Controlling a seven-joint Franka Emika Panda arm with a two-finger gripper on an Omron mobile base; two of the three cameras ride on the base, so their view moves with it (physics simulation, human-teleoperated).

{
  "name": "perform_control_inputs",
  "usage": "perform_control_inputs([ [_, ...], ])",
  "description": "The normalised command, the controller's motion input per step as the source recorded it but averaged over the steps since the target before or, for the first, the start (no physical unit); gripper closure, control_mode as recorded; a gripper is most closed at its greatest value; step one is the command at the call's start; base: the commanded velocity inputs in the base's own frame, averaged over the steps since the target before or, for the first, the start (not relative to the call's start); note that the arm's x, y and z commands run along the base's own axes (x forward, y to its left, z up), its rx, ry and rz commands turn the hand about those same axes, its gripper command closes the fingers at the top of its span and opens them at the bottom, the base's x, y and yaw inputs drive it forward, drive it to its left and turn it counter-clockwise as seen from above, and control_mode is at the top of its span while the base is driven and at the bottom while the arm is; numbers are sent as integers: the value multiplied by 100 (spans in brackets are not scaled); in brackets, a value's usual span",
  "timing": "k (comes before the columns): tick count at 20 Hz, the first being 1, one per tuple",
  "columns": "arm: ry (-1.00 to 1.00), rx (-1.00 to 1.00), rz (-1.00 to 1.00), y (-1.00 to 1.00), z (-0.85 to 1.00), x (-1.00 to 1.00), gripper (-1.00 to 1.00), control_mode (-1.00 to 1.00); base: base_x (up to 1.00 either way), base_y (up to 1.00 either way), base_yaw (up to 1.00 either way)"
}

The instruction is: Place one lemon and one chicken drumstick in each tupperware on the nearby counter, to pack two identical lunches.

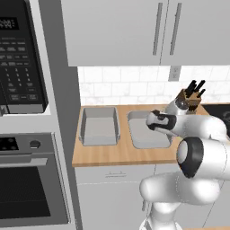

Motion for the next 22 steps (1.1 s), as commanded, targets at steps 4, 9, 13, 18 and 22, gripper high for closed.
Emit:
perform_control_inputs([
  [4, 0, 0, 0, -26, -27, 53, 100, -100, 0, 0, 0],
  [9, 0, 0, 0, -16, -31, 54, 100, -100, 0, 0, 0],
  [13, 0, 0, 0, -3, -34, 38, -100, -100, 0, 0, 0],
  [18, 0, 0, 0, 0, -16, 12, -100, -100, 0, 0, 0],
  [22, -3, 0, 1, 0, 30, 1, -100, -100, 0, 0, 0],
])
